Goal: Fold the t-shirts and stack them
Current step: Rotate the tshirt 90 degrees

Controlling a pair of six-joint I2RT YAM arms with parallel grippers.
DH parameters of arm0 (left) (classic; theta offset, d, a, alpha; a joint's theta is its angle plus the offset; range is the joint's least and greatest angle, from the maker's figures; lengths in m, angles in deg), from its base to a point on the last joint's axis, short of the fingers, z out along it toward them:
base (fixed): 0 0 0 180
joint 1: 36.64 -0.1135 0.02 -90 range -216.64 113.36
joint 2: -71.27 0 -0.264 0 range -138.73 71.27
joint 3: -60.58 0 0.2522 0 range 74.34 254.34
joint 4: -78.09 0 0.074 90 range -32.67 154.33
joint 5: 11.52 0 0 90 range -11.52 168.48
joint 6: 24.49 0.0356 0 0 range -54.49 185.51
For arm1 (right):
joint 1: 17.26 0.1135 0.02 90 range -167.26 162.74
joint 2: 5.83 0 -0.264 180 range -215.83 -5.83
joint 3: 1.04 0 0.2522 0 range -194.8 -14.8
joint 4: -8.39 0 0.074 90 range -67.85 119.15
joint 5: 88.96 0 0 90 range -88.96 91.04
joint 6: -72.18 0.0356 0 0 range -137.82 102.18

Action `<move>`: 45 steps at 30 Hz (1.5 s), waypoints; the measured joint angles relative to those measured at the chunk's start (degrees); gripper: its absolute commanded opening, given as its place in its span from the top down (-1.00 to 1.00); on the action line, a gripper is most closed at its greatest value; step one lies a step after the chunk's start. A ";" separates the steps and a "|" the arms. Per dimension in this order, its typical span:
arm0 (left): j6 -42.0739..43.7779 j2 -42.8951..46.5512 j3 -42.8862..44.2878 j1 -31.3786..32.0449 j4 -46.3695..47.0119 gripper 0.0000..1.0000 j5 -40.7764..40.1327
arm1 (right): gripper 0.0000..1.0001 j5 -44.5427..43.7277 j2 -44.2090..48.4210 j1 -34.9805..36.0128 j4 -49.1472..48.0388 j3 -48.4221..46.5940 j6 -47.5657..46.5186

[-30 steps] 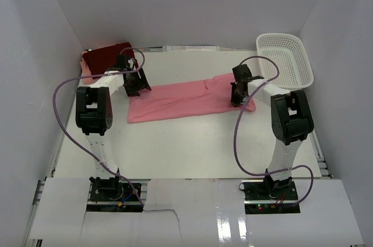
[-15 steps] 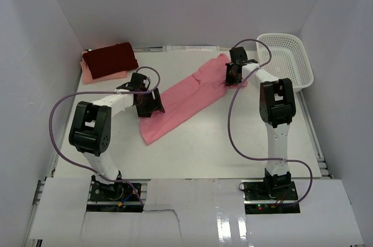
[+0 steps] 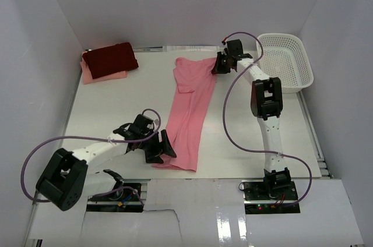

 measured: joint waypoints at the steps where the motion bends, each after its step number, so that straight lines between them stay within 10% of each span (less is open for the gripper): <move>1: -1.53 2.43 -1.86 0.74 -0.02 -0.64 0.55 | 0.64 2.29 -0.52 0.00 -0.68 -0.37 0.96; 9: -7.89 7.76 -2.38 4.09 -6.93 -0.66 0.04 | 0.49 13.14 -5.16 0.02 -8.13 -4.07 8.76; 12: -7.89 6.45 2.43 4.33 -9.42 -0.72 -1.11 | 0.12 13.55 -5.11 -0.22 -9.99 -4.07 9.66; 22: -2.73 -7.13 26.38 2.45 -10.58 -0.79 -5.75 | 0.02 17.75 2.12 -1.29 -11.45 0.61 10.10; 31: 4.61 -9.01 29.62 -16.20 -9.57 -0.82 -3.15 | -0.10 24.24 41.62 -1.57 -13.55 39.89 8.70; 45: 4.13 5.73 8.07 -15.93 -8.44 -0.81 4.44 | -0.19 24.26 79.17 11.34 -5.49 93.94 13.27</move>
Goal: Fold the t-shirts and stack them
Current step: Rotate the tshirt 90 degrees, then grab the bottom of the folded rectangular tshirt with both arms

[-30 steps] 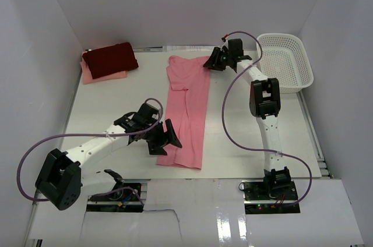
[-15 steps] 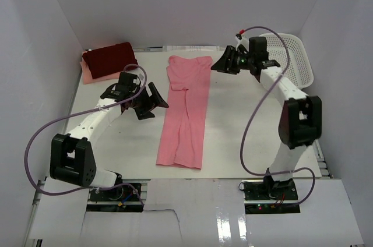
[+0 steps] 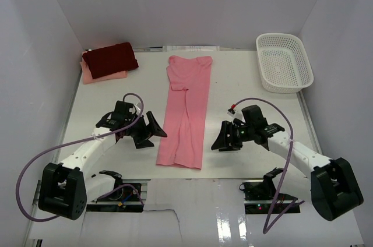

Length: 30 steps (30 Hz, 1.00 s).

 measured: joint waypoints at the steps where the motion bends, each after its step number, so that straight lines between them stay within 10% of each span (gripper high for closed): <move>1: -0.26 1.05 -1.11 0.13 0.09 -0.82 0.17 | -0.20 -0.11 1.88 1.09 -0.15 0.59 1.11; 14: -1.99 6.88 -9.57 2.51 -0.07 -0.81 0.07 | -0.22 -5.18 -1.53 21.33 -13.99 7.48 18.86; 30: -10.16 10.05 -10.82 3.15 -2.19 -0.84 -10.10 | -0.05 -14.99 -10.19 27.78 -31.06 9.64 34.03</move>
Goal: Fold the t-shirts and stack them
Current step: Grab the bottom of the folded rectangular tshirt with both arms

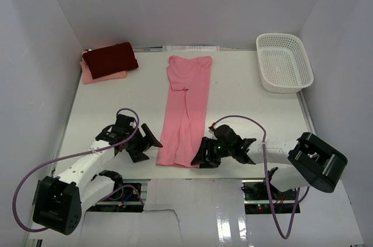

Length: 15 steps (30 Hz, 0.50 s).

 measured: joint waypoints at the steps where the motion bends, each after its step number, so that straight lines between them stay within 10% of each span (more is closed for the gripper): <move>1: -0.72 -0.35 -0.28 0.00 0.09 -0.85 -0.46 | 0.06 -0.20 -1.07 0.26 -0.63 -0.57 0.09; 11: -4.46 -1.95 -2.38 0.02 -0.37 -0.70 -1.20 | 0.84 -3.17 -3.23 0.90 0.17 -1.27 0.90; 15: -5.16 -1.64 -3.23 0.02 -0.15 -0.37 -0.83 | 0.85 -4.00 -1.40 0.90 1.55 -1.29 0.70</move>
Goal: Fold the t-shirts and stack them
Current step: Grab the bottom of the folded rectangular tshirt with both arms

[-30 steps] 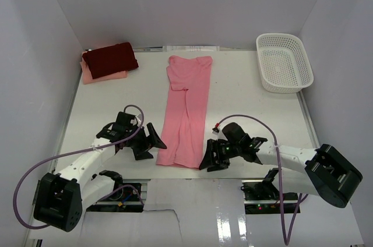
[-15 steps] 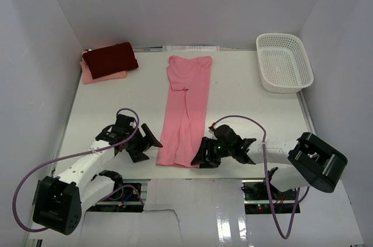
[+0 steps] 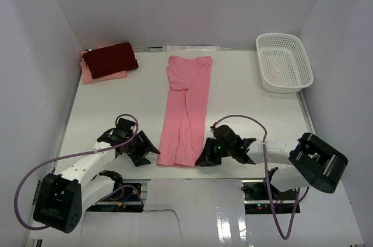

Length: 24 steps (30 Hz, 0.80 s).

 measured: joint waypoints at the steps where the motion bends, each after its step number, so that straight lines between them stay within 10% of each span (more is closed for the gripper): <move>1: -0.17 0.09 -0.44 0.04 0.11 -0.35 0.20 | 0.85 -0.20 0.31 0.00 0.13 0.00 -0.11; 15: -2.69 -0.66 -3.41 3.61 6.21 -0.27 4.57 | 0.85 -0.52 0.39 0.00 2.91 -1.51 -1.92; 24: -2.93 -4.92 -4.63 4.81 10.69 0.93 5.05 | 0.85 -0.57 0.63 0.00 3.06 -1.51 -2.40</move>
